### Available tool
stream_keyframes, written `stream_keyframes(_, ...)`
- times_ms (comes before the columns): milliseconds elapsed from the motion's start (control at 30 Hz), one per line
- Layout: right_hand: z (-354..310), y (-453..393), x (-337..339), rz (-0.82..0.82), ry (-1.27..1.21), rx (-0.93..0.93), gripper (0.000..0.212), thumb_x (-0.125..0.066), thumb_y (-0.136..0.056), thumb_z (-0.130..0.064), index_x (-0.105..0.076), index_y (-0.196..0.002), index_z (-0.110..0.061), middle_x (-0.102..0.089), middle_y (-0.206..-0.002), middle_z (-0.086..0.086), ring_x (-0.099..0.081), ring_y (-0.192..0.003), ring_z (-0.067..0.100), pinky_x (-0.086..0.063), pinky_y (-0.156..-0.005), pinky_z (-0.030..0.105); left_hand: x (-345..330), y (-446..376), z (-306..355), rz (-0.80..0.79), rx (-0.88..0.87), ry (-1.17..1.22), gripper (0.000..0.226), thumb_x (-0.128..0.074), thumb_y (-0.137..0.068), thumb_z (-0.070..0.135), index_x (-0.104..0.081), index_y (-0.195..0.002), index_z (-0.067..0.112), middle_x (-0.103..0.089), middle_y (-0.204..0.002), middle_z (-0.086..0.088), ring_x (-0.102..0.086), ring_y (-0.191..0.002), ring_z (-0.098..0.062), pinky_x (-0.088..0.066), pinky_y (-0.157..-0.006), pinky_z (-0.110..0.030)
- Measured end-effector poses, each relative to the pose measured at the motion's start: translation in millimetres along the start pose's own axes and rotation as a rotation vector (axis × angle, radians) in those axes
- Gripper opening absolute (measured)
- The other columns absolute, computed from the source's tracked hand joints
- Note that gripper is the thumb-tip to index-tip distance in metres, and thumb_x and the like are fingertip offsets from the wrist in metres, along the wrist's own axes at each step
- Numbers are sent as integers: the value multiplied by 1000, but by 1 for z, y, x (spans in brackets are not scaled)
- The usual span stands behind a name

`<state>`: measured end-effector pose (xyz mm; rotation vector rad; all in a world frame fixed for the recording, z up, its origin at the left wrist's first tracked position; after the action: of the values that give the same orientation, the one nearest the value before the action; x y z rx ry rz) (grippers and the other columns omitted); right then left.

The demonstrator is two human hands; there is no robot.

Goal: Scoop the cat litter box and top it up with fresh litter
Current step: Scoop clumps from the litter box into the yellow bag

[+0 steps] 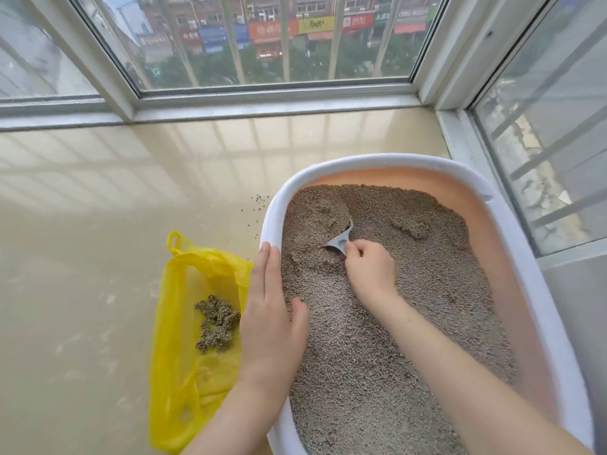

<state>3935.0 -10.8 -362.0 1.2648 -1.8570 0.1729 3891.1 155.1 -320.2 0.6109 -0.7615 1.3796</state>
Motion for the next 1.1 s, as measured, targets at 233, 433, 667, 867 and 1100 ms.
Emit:
stream_keyframes(233, -6, 27, 6, 72, -267, 69, 41, -46, -98, -28, -56, -67, -3, -45, -56, 3, -32, -51, 17, -23, -53, 30, 2, 2, -2, 24, -7, 30, 71, -59, -82, 4, -32, -147, 14, -27, -153, 3, -36, -133, -11, -36, -96, -20)
stream_keyframes(433, 17, 64, 38, 193, -195, 51, 44, -46, -99, -26, -49, -59, -7, -41, -52, 2, -32, -49, 17, -25, -53, 31, 5, 3, -2, -1, -29, 78, 65, -58, -81, 2, -37, -143, 8, -29, -152, -7, -33, -137, -21, -37, -106, -33)
stream_keyframes(667, 57, 127, 69, 157, -166, -27, 43, -52, -96, -33, -59, -65, -4, -48, -50, 9, -37, -46, 16, -30, -52, 30, 28, 20, -16, -152, -568, 51, 25, -50, -86, 21, -67, -100, 9, -60, -126, -3, -37, -137, -25, -30, -113, -44)
stream_keyframes(867, 65, 163, 81, 211, -213, -60, 44, -55, -96, -25, -54, -59, -1, -40, -46, 0, -31, -44, 13, -23, -49, 29, 34, 47, -35, -309, -859, -111, 38, -41, -96, 28, -62, -68, 15, -58, -76, 3, -57, -85, -19, -34, -107, -33)
stream_keyframes(1100, 73, 182, 77, 246, -180, -68, 45, -55, -95, -29, -51, -54, -10, -41, -46, 6, -35, -46, 17, -27, -53, 31, 32, 47, -36, -277, -855, -140, 42, -36, -98, 26, -57, -63, 16, -51, -69, 3, -52, -77, -21, -36, -103, -34)
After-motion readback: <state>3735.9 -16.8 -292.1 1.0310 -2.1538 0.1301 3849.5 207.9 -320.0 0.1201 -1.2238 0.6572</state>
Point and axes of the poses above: each hand's wrist, its own y-axis away from the middle knuckle, its own x-axis out of the back of the hand, z = x × y, the point moved 1 cm from there along -y, towards the middle knuckle
